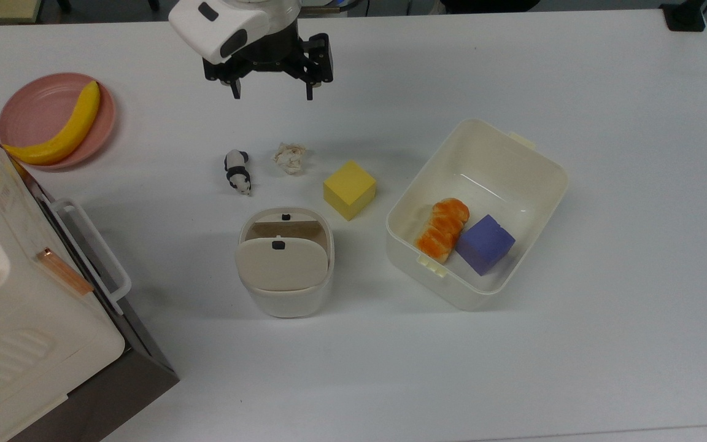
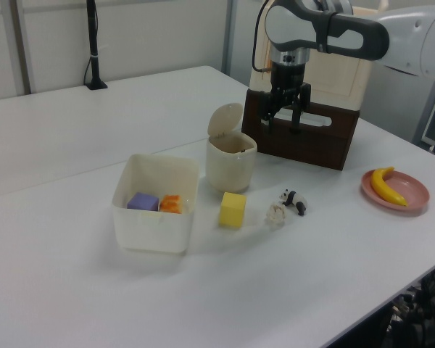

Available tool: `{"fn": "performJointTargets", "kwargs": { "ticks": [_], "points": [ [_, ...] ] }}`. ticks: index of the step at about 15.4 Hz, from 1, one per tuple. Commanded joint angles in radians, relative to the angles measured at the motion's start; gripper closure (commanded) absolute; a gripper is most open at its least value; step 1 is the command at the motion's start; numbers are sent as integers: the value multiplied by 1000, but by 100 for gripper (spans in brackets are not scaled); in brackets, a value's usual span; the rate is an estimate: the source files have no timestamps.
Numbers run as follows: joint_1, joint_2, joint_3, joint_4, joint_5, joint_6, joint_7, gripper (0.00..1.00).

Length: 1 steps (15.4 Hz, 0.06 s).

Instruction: Open the trash can

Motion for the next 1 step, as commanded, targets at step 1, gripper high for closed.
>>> {"fn": "performJointTargets", "kwargs": {
  "ticks": [1],
  "points": [
    [7, -30, -1, -28, -2, -12, 51, 0]
  ]
}}
